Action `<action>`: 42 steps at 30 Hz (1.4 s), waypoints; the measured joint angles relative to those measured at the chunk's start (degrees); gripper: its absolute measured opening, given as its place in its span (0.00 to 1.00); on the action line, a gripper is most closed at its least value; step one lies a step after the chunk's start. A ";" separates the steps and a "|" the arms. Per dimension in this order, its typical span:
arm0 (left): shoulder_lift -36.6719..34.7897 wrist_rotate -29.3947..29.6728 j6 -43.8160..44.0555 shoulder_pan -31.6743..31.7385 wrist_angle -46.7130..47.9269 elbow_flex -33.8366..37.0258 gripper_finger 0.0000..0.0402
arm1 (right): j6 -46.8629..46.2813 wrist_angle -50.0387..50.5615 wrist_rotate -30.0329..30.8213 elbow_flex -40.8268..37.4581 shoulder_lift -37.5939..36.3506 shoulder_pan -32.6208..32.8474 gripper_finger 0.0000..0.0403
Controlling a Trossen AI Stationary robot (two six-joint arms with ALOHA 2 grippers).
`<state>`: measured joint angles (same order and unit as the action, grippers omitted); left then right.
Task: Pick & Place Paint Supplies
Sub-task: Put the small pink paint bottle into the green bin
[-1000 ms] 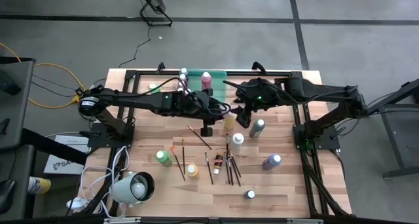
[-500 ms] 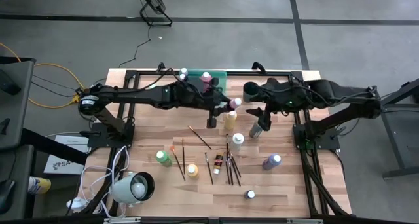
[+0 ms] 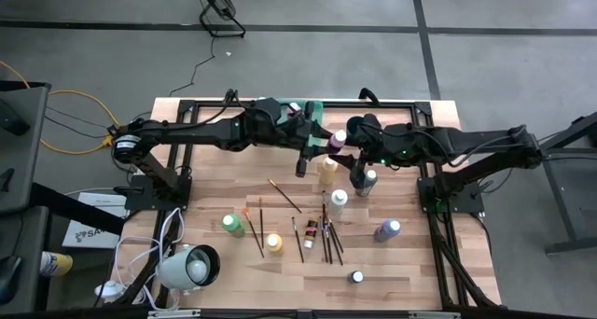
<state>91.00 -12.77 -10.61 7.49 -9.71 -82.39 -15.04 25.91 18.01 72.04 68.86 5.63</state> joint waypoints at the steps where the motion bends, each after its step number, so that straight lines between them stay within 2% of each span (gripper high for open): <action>1: 0.00 -0.14 0.15 0.02 -0.06 0.02 0.27 | 0.37 -0.31 0.47 -0.22 0.00 0.00 0.52; 7: 0.00 -0.39 0.67 0.02 -1.23 0.00 0.27 | 1.39 -1.39 0.05 -0.99 0.00 -0.79 0.50; 15: 0.00 -0.21 1.93 0.02 -1.29 0.00 0.27 | 2.86 -2.05 0.08 -0.99 0.00 -0.81 0.28; 17: 0.00 -0.20 1.99 0.02 -1.29 0.00 0.27 | 2.88 -2.07 0.10 -0.99 0.00 -0.81 0.26; 21: 0.00 -0.20 1.64 0.04 -1.21 0.00 0.34 | 2.86 -2.04 0.02 -0.99 0.00 -0.81 0.26; 26: -1.54 -0.44 -4.24 0.67 1.46 -0.07 0.46 | 1.41 1.28 -1.14 -0.98 0.00 -0.82 0.26; 30: -5.14 0.10 -7.86 1.89 7.63 -0.17 0.52 | -0.22 3.45 -3.05 -0.99 0.00 -0.92 0.26; 35: -8.59 0.46 -10.07 2.84 15.25 -0.54 0.53 | -2.39 5.05 -7.18 -0.99 1.14 -2.07 0.26; 42: -7.51 1.95 -16.43 2.60 40.35 -11.75 0.54 | -2.76 4.98 -12.71 -0.97 8.12 -3.87 0.26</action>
<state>83.49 -10.83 -27.04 10.09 30.64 -94.14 -17.81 30.89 5.31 71.07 76.98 1.76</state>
